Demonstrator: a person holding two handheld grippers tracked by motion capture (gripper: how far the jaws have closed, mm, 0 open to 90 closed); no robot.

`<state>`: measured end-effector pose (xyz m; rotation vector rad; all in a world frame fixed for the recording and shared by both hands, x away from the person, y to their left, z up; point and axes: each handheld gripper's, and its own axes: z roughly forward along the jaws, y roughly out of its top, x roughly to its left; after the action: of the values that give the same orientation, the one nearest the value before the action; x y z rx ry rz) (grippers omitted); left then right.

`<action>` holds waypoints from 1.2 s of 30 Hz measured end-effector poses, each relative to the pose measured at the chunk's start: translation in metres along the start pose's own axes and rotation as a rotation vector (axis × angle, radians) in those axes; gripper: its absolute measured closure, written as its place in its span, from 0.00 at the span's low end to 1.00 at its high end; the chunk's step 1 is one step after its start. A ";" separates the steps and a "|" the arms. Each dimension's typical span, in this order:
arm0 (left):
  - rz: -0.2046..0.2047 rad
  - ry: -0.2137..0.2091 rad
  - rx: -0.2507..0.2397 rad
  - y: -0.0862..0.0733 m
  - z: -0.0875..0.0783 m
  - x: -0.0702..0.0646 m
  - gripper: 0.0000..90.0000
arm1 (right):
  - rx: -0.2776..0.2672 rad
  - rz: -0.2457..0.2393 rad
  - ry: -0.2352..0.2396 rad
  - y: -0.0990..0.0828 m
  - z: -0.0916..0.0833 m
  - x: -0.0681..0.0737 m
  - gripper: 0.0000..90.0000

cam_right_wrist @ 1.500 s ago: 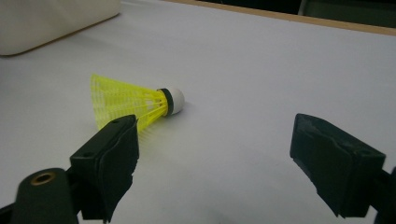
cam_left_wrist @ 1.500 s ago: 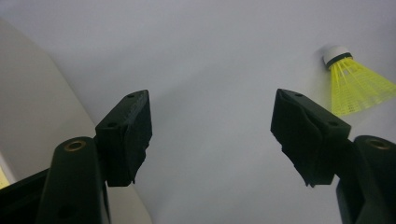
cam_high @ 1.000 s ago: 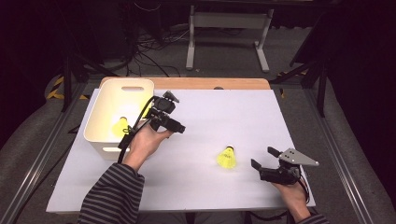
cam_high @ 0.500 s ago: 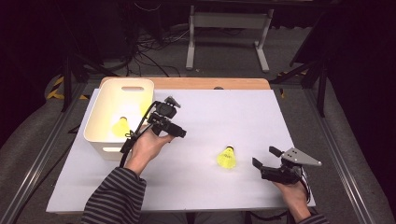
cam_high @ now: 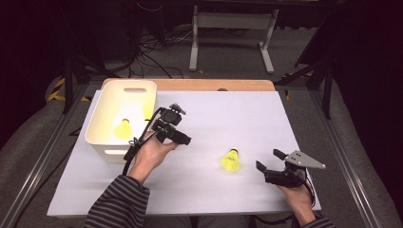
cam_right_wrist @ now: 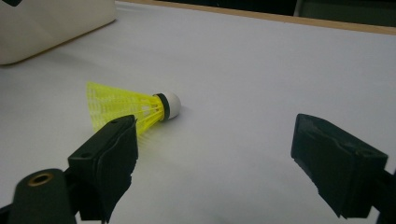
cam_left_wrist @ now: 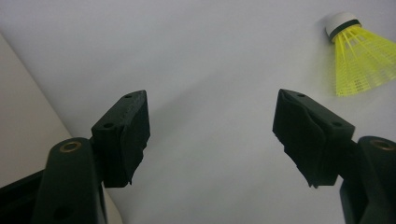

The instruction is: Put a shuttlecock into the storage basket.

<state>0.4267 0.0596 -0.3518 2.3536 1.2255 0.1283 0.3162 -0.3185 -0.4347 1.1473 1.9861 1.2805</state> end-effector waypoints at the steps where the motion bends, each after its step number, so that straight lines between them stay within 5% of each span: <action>1: 0.000 0.004 0.001 0.000 0.001 -0.001 0.31 | 0.000 -0.001 0.001 0.000 0.000 0.000 0.17; 19: 0.010 -0.003 0.034 -0.011 0.023 -0.013 0.32 | 0.029 -0.011 0.013 0.005 0.004 0.008 0.23; 36: 0.002 0.007 0.046 -0.012 0.038 -0.012 0.31 | 0.136 -0.011 0.103 0.018 0.024 0.030 0.32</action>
<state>0.4218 0.0417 -0.3888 2.3955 1.2418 0.1098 0.3255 -0.2778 -0.4278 1.1520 2.1811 1.2376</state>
